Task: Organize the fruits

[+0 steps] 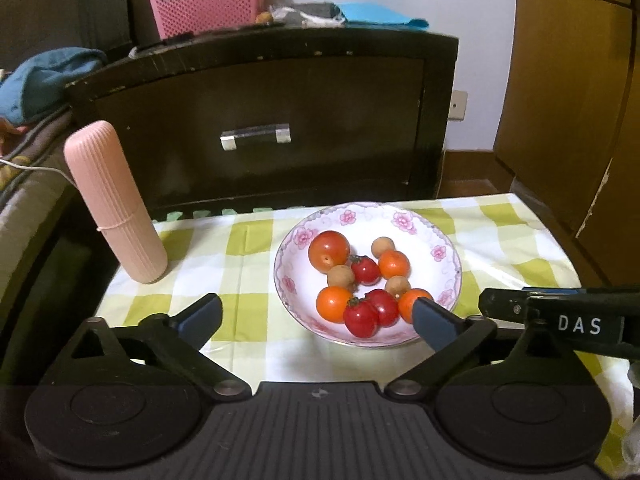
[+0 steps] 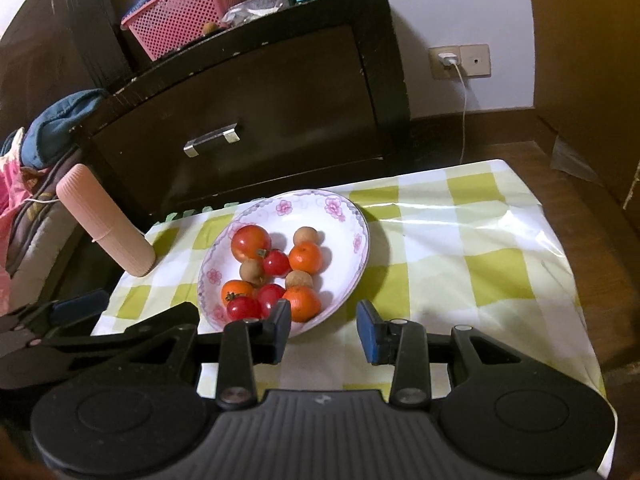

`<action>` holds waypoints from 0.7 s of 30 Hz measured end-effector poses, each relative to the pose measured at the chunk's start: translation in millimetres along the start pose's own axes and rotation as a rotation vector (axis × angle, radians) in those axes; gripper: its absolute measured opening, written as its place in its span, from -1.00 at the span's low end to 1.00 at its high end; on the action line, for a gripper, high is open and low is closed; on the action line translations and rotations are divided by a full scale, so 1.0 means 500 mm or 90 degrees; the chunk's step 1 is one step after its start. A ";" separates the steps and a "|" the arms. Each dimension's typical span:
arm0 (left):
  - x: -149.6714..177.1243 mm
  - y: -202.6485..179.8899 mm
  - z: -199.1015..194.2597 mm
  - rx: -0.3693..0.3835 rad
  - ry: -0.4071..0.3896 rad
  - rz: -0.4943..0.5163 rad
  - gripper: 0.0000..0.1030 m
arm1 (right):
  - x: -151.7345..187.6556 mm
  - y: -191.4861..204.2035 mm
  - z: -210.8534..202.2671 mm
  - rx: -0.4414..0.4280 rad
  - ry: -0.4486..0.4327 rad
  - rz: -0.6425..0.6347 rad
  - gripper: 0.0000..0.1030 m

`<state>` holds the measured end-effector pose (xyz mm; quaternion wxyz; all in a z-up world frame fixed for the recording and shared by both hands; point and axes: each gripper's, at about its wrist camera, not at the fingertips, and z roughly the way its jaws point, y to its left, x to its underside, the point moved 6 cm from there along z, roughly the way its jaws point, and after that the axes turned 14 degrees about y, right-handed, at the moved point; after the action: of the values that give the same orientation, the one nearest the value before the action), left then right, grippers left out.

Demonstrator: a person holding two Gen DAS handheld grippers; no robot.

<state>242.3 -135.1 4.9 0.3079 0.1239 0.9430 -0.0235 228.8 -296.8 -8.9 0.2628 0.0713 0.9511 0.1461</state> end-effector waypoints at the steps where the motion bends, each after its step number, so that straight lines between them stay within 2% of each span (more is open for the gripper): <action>1: 0.004 -0.001 -0.006 0.003 -0.001 -0.001 1.00 | 0.005 0.000 -0.007 -0.002 -0.002 0.003 -0.27; 7: 0.031 0.012 -0.029 0.016 0.011 -0.023 1.00 | 0.040 0.016 -0.042 -0.006 -0.009 0.000 -0.27; 16: 0.092 0.035 -0.065 0.006 0.027 -0.042 1.00 | 0.108 0.057 -0.088 -0.015 -0.020 -0.023 -0.20; 21: 0.131 0.044 -0.071 -0.005 0.055 -0.056 1.00 | 0.149 0.059 -0.100 -0.004 -0.011 -0.019 -0.20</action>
<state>176.4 -95.2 -4.3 0.2664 0.0822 0.9599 -0.0280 141.0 -265.2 5.8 0.2736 0.0575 0.9492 0.1445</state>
